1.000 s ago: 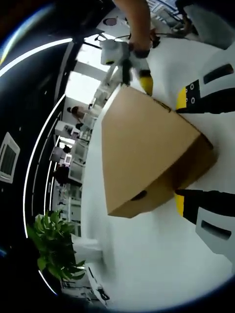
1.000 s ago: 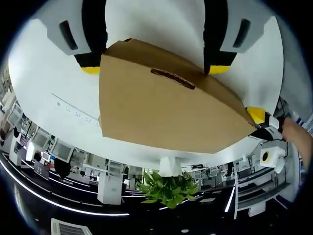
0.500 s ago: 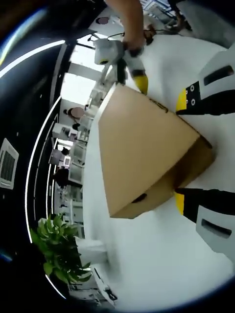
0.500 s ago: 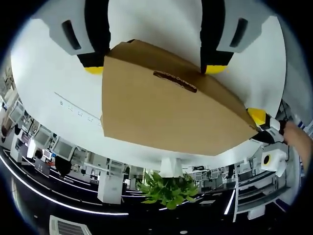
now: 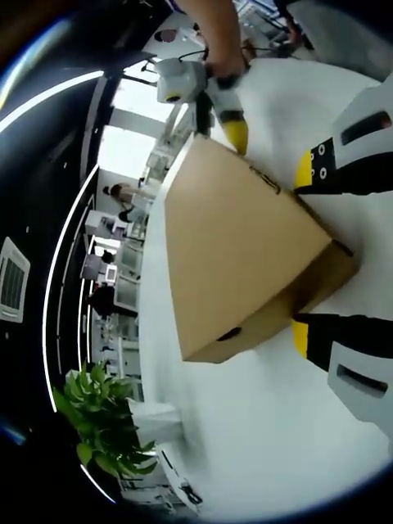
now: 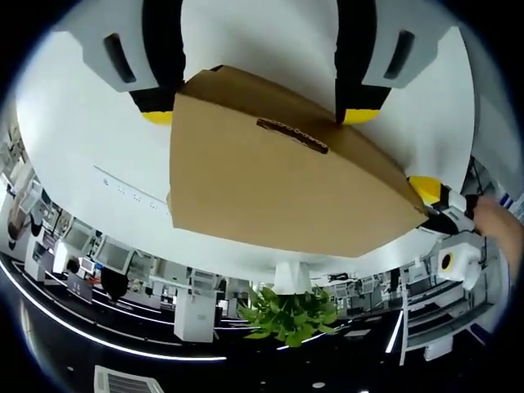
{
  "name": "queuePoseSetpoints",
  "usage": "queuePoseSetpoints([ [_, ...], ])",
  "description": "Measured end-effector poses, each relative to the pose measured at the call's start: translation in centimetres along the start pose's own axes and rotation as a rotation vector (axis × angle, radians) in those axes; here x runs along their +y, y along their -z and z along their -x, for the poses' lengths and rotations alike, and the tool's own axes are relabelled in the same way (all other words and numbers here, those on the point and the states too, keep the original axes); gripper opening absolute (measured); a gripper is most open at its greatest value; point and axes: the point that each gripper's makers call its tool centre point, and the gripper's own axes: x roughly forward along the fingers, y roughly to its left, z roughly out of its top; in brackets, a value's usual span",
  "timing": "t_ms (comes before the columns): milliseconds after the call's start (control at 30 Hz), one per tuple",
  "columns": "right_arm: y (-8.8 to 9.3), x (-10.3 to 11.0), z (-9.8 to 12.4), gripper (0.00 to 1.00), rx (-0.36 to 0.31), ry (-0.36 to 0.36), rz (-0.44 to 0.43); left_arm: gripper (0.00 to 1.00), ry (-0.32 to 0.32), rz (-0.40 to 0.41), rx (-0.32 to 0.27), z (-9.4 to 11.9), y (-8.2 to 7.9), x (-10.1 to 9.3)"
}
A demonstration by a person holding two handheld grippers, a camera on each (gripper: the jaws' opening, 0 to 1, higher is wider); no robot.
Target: Operate the shoe box by opening the lid, removing the specified soft item, and placing it in the target area until the item is outside and the box remains undamaged.
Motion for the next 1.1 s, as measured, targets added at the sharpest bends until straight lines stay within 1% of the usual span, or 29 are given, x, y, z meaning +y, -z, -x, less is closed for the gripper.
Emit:
queuePoseSetpoints([
  [167, 0.2, 0.1, 0.0, 0.69, 0.002, 0.014, -0.013, 0.58, 0.01, -0.01, 0.003, 0.1, 0.1, 0.3],
  [333, 0.2, 0.8, -0.1, 0.69, -0.001, 0.027, -0.026, 0.57, 0.011, -0.016, 0.004, 0.6, 0.1, 0.7],
  [500, 0.2, 1.8, -0.2, 0.69, 0.0, 0.048, -0.04, 0.56, 0.014, -0.018, 0.006, 1.2, 0.3, 1.6],
  [633, 0.2, 2.8, -0.1, 0.69, -0.001, 0.069, -0.054, 0.55, 0.029, -0.029, 0.009, 1.7, 0.4, 2.4],
  [767, 0.1, 3.8, -0.1, 0.69, -0.009, 0.09, -0.069, 0.55, 0.043, -0.04, 0.013, 2.1, 0.5, 2.8],
  [1100, -0.6, 5.5, -0.4, 0.68, -0.004, 0.105, -0.089, 0.54, 0.051, -0.051, 0.013, 3.2, 0.6, 4.0],
])
